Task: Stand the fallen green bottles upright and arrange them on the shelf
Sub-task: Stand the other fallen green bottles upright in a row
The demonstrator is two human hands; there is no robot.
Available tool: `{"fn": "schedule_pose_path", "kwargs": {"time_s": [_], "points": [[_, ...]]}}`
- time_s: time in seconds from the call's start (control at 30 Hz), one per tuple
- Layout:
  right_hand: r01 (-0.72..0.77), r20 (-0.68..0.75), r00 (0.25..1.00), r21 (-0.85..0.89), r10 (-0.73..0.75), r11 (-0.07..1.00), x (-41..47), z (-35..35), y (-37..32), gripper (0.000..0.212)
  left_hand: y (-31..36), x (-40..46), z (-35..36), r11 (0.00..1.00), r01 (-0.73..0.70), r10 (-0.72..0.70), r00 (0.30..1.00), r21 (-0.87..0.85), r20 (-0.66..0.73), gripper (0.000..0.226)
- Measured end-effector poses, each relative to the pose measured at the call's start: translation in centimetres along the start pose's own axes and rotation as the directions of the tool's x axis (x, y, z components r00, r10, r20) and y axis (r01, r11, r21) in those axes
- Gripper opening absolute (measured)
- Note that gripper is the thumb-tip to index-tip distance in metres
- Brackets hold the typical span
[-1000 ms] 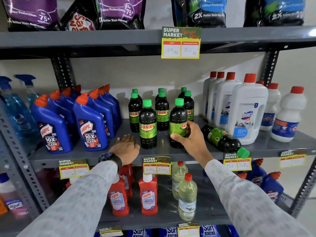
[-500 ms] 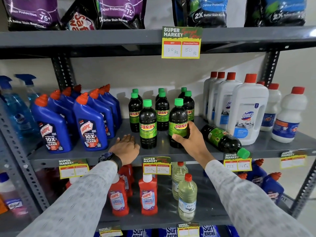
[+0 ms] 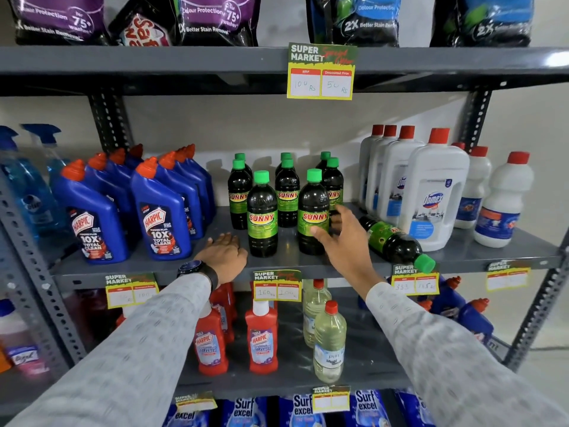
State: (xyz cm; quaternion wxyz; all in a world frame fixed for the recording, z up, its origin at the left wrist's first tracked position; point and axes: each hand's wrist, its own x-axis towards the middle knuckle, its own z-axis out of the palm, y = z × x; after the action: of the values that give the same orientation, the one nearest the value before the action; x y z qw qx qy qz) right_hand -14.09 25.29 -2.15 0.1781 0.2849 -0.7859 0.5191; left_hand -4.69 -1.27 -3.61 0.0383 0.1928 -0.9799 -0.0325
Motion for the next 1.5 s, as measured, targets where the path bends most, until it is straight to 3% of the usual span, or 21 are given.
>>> {"fn": "schedule_pose_path", "kwargs": {"time_s": [0.13, 0.2, 0.37, 0.43, 0.53, 0.7, 0.83, 1.1, 1.33, 1.5], "points": [[0.205, -0.036, 0.974, -0.274, -0.223, 0.939, -1.0, -3.4, -1.0, 0.058, 0.4, -0.5, -0.6, 1.0, 0.002, -0.003, 1.0, 0.02, 0.027, 0.064], [0.215, -0.066, 0.961, -0.429, -0.267, 0.877, -1.5, -5.6, -0.9, 0.05, 0.3, -0.9, -0.7, 1.0, -0.002, 0.002, 0.999, 0.02, 0.036, 0.064], [-0.124, -0.204, 0.979, -0.694, -0.028, 0.709, -3.9, -9.8, 2.0, 0.053, 0.3, -1.2, -0.7, 0.999, 0.027, -0.027, 0.999, -0.02, 0.034, 0.067], [-0.217, -0.224, 0.971, -0.664, 0.087, 0.716, -5.0, -10.9, 3.0, 0.056, 0.7, -1.3, -0.8, 0.999, 0.036, -0.035, 0.999, -0.035, 0.024, 0.063], [-0.33, -0.218, 0.943, -0.486, 0.253, 0.809, -6.2, -11.5, 3.8, 0.048, 0.8, -1.4, -0.9, 0.999, 0.032, -0.031, 0.999, -0.027, 0.03, 0.063], [-0.32, -0.257, 0.93, -0.215, 0.263, 0.923, -6.4, -11.5, 3.8, 0.031, 0.0, -1.0, -0.4, 0.998, 0.049, -0.046, 0.998, -0.05, 0.048, 0.06], [-0.228, -0.289, 0.944, -0.227, 0.159, 0.947, -3.7, -12.2, 2.1, 0.029, 0.8, -1.3, -0.8, 0.999, 0.034, -0.033, 0.999, -0.029, 0.005, 0.058], [-0.014, -0.117, 0.992, -0.42, -0.038, 0.907, 5.5, -12.6, -4.6, 0.03, 0.5, -1.1, 0.0, 1.0, 0.0, 0.0, 1.0, -0.006, -0.001, 0.054], [0.002, 0.061, 0.997, -0.564, 0.039, 0.826, 10.9, -9.4, -5.2, 0.038, 0.1, -0.5, 0.2, 0.999, -0.008, 0.007, 0.999, -0.034, -0.037, 0.063], [-0.03, 0.097, 0.99, -0.577, 0.105, 0.816, 11.9, -8.2, -4.8, 0.045, -0.1, -0.5, 0.3, 1.0, -0.03, 0.031, 0.999, 0.006, -0.032, 0.06]]}}
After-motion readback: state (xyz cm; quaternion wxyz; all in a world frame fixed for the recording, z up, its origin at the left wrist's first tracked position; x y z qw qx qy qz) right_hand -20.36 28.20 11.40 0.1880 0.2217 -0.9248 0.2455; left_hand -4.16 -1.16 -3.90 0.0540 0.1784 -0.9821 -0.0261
